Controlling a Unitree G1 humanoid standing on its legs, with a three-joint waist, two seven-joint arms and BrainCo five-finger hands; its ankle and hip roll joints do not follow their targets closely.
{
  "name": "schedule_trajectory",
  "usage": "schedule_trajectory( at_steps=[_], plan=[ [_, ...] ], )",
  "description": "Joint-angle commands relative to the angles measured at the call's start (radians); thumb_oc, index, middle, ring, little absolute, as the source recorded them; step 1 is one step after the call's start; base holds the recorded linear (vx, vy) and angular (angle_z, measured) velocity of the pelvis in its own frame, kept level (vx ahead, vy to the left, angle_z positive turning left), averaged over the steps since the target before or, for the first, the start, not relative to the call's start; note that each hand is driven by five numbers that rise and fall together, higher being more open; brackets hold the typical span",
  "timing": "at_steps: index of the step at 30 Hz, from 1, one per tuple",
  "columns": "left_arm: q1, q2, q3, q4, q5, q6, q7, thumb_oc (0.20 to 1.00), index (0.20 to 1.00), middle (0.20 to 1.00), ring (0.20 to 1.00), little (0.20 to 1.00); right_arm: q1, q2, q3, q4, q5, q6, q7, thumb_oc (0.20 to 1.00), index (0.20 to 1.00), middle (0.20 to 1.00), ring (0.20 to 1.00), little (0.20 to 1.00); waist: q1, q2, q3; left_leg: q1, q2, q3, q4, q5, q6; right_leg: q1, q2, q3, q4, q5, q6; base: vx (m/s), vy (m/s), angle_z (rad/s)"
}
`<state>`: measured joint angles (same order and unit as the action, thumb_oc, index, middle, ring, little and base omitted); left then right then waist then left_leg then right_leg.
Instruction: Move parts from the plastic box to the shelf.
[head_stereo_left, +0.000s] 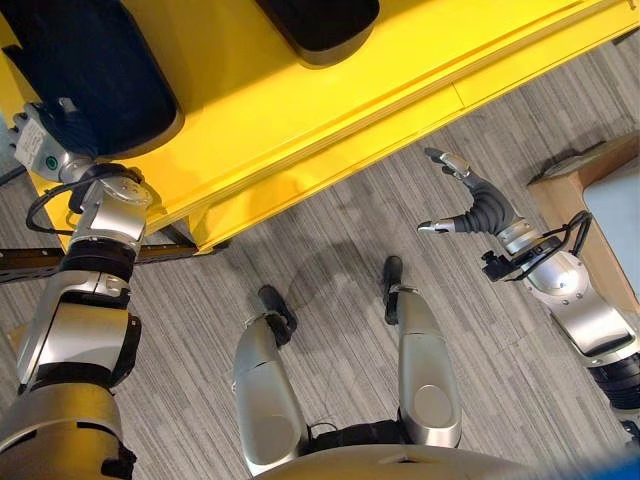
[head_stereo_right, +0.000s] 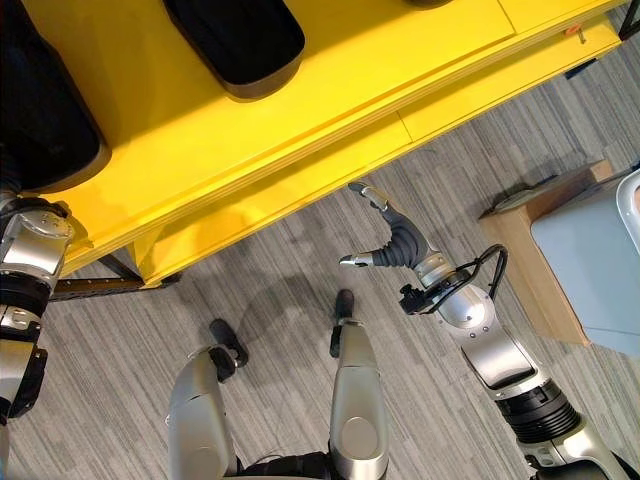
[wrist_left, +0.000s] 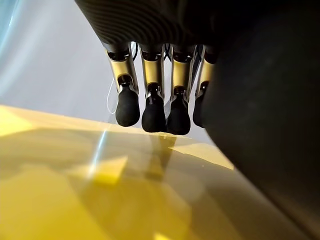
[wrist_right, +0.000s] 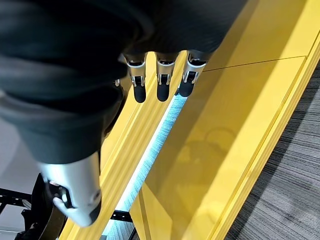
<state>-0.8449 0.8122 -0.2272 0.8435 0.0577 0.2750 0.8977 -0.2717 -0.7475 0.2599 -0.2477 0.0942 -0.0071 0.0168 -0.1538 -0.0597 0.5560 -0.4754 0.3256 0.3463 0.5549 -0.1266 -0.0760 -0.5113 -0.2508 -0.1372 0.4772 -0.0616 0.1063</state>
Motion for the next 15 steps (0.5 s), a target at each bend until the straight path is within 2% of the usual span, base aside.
schedule_trajectory(
  at_steps=[1, 3, 4, 5, 6, 15],
  plan=[
    [-0.004, 0.068, 0.005, -0.027, 0.067, -0.010, 0.026, 0.200, 0.200, 0.200, 0.200, 0.200, -0.014, -0.010, -0.038, -0.028, 0.013, -0.039, -0.020, 1.000, 1.000, 1.000, 1.000, 1.000, 0.002, 0.009, -0.036, 0.037, 0.001, 0.008, -0.032, 0.002, -0.029, 0.006, -0.052, 0.022, -0.006, 0.014, 0.096, 0.00, 0.000, 0.00],
    [-0.021, 0.072, -0.005, -0.019, 0.064, -0.024, 0.027, 0.222, 0.222, 0.222, 0.222, 0.222, -0.024, -0.011, -0.030, -0.023, 0.004, -0.038, -0.021, 1.000, 1.000, 1.000, 1.000, 1.000, 0.001, 0.010, -0.036, 0.037, -0.001, 0.009, -0.032, 0.002, -0.028, 0.005, -0.054, 0.021, -0.007, 0.015, 0.096, 0.00, 0.000, 0.00],
    [-0.028, 0.073, -0.010, -0.020, 0.060, -0.030, 0.030, 0.699, 0.699, 0.699, 0.699, 0.699, -0.028, -0.014, -0.027, -0.024, -0.006, -0.042, -0.017, 1.000, 1.000, 1.000, 1.000, 1.000, 0.001, 0.010, -0.036, 0.037, -0.001, 0.009, -0.032, 0.001, -0.028, 0.004, -0.054, 0.021, -0.006, 0.015, 0.096, 0.00, 0.000, 0.00],
    [-0.031, 0.074, -0.011, -0.020, 0.057, -0.030, 0.026, 0.944, 0.944, 0.944, 0.944, 0.944, -0.030, -0.015, -0.026, -0.025, -0.008, -0.042, -0.017, 1.000, 1.000, 1.000, 1.000, 1.000, 0.001, 0.010, -0.036, 0.036, 0.000, 0.009, -0.031, 0.001, -0.028, 0.003, -0.054, 0.021, -0.006, 0.015, 0.096, 0.00, 0.000, 0.00],
    [-0.035, 0.074, -0.012, -0.020, 0.049, -0.028, 0.025, 1.000, 1.000, 1.000, 1.000, 1.000, -0.032, -0.018, -0.025, -0.028, -0.011, -0.041, -0.015, 1.000, 1.000, 1.000, 1.000, 1.000, 0.000, 0.010, -0.036, 0.036, 0.000, 0.009, -0.031, 0.001, -0.027, 0.002, -0.054, 0.021, -0.004, 0.015, 0.096, 0.00, 0.000, 0.00],
    [-0.047, 0.061, -0.009, 0.006, 0.005, -0.028, 0.032, 1.000, 1.000, 1.000, 1.000, 1.000, -0.048, -0.020, -0.016, -0.018, -0.005, -0.039, -0.024, 1.000, 1.000, 1.000, 1.000, 1.000, -0.001, 0.007, -0.036, 0.043, 0.002, 0.011, -0.031, 0.001, -0.029, 0.010, -0.053, 0.018, -0.004, 0.012, 0.095, 0.00, 0.000, 0.00]
  ],
)
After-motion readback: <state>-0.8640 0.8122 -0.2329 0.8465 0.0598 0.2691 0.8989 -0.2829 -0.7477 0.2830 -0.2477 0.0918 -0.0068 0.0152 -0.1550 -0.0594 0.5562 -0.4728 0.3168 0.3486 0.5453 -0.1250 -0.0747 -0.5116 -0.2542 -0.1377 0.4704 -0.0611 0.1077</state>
